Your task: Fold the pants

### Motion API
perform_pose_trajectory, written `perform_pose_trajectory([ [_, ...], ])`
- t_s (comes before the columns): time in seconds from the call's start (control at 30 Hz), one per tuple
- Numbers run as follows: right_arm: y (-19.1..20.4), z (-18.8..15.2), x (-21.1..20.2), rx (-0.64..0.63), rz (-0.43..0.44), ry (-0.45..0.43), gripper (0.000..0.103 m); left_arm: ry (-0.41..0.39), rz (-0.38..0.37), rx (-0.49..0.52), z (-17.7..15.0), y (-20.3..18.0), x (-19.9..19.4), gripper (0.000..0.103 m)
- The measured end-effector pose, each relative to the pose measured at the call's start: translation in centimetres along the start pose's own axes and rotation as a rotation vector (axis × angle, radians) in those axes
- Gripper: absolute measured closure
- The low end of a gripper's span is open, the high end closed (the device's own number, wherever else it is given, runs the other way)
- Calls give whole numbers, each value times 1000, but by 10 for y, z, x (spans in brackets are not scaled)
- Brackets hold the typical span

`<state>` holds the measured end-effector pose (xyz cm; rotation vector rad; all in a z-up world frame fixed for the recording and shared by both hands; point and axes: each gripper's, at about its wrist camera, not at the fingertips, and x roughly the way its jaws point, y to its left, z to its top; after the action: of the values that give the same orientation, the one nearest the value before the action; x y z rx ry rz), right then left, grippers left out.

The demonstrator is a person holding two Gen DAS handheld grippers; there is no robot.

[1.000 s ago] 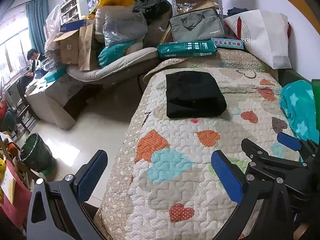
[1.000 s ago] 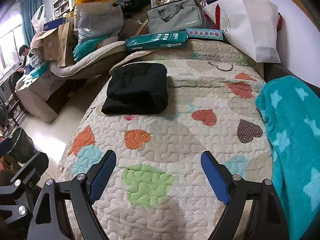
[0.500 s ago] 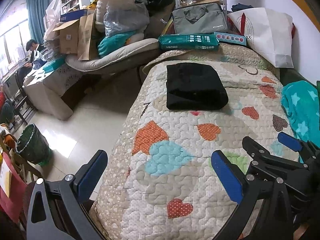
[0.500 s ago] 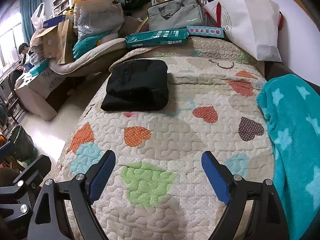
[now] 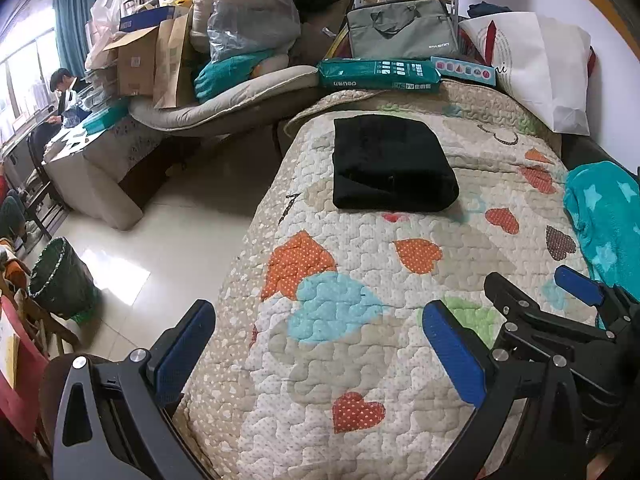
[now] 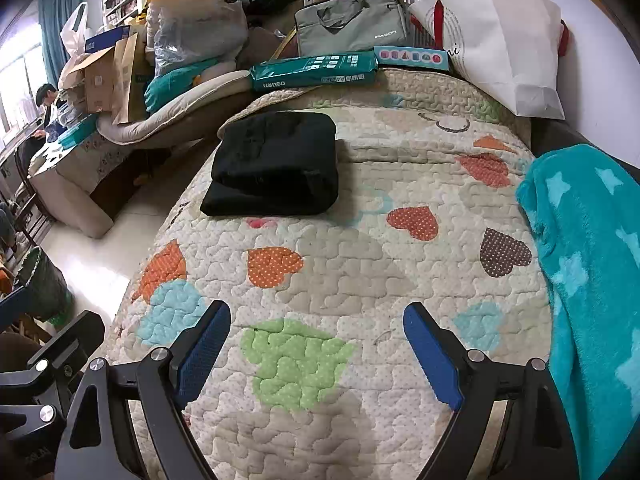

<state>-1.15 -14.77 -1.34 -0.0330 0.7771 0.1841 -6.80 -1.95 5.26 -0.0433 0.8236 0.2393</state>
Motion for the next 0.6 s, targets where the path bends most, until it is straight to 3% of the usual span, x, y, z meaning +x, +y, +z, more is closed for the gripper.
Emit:
perform_pose_trajectory([
  [0.6,2,-4,3,-11,-5,5,11,42,-15,-30,-6,6,10,0],
])
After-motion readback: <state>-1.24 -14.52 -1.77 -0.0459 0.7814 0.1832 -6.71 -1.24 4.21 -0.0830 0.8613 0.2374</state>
